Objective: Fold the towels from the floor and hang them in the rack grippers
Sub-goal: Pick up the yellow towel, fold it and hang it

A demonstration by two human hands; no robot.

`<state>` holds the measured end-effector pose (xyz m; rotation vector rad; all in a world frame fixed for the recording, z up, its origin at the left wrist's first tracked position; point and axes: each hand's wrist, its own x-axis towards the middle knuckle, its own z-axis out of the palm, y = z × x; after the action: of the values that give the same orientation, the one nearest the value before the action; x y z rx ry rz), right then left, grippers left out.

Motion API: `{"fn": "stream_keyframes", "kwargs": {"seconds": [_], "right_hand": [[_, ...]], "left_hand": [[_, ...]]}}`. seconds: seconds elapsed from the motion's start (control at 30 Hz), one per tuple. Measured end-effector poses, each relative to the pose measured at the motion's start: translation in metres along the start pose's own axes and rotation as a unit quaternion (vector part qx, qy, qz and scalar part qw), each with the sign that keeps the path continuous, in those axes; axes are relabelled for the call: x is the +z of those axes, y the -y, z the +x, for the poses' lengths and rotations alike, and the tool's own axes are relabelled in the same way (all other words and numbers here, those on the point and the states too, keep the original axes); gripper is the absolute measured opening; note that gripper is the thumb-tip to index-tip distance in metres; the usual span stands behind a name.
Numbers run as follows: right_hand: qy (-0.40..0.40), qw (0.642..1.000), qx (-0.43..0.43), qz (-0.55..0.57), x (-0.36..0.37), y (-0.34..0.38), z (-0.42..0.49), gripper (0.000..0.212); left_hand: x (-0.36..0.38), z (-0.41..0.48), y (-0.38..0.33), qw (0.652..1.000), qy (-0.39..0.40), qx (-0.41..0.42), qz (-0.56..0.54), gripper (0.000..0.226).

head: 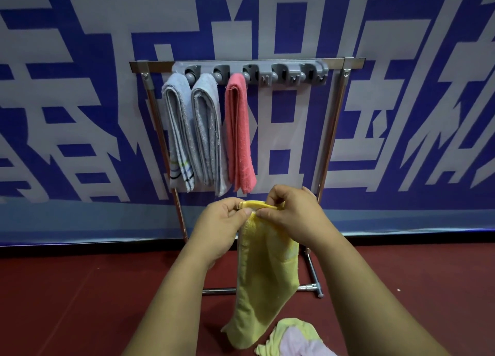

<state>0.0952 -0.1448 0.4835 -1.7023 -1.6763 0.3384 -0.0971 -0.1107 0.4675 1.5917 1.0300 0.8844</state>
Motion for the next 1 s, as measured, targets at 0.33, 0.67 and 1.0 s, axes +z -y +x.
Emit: {"fn": "stream_keyframes", "kwargs": {"seconds": [0.33, 0.67, 1.0], "right_hand": [[0.124, 0.992, 0.032, -0.006, -0.021, -0.013, 0.01, 0.021], [0.149, 0.987, 0.058, -0.019, -0.036, -0.016, 0.024, 0.033], [0.034, 0.983, 0.004, 0.18, -0.052, 0.008, 0.022, 0.007]], "left_hand": [[-0.017, 0.005, -0.011, 0.998, -0.046, 0.018, 0.032, 0.024], [-0.039, 0.011, -0.022, 0.989, -0.109, 0.032, 0.092, 0.024], [-0.06, 0.011, -0.032, 0.992, -0.111, 0.057, 0.032, 0.024]]}}
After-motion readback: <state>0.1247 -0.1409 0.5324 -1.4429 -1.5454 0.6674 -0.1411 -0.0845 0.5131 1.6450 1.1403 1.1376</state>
